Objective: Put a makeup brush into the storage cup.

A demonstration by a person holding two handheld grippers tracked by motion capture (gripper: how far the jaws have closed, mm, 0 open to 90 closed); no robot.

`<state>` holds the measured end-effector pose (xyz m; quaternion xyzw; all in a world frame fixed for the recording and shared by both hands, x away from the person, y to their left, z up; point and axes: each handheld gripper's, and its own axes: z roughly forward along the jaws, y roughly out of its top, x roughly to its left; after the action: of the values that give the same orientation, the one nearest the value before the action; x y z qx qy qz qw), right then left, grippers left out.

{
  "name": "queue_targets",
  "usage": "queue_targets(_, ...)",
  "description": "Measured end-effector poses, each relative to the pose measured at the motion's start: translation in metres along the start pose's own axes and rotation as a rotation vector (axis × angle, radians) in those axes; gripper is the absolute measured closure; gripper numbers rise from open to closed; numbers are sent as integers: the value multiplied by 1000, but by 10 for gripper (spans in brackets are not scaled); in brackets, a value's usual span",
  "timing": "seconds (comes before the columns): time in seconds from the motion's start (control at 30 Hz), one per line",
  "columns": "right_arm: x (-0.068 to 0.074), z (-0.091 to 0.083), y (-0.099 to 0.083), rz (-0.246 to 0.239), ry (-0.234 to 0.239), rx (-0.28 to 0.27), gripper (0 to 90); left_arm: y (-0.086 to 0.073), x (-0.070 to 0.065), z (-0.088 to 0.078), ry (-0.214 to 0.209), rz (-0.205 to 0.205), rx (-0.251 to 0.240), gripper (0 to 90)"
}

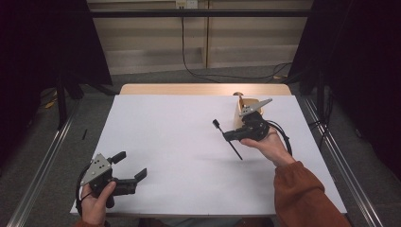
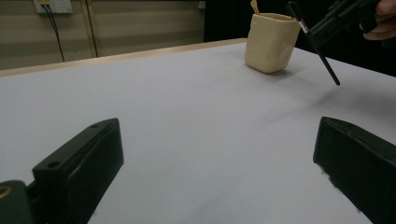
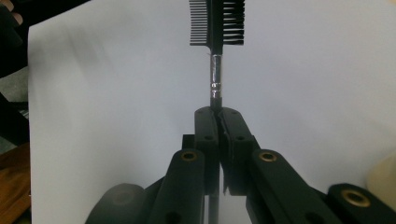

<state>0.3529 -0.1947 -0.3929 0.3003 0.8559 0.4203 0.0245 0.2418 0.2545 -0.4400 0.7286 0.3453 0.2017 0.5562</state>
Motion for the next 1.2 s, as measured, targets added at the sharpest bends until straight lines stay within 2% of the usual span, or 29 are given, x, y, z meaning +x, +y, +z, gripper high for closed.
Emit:
queue_targets(0.23, 1, -11, -3, -18, -4, -135, 864, 0, 0, 0, 0, 0, 0, 18)
queue_targets(0.37, 0, -13, -5, -4, -15, -176, 864, 0, 0, 0, -4, 0, 4, 18)
queue_targets(0.43, 0, -15, -6, 1, -23, -214, 864, 0, 0, 0, -3, 2, 3, 18)
queue_targets(0.63, 1, -20, -9, -3, -31, -289, 864, 0, 0, 0, -2, 2, 3, 18)
queue_targets(0.87, 2, -23, -12, 0, -28, -361, 864, 0, 0, 0, 1, 2, 3, 18)
queue_targets(1.03, -1, -25, -16, 24, -42, -404, 864, 0, 0, 0, 5, 0, 3, 18)
queue_targets(1.2, 0, -26, -18, 13, -50, -439, 863, 0, 0, 0, 6, 1, 3, 18)
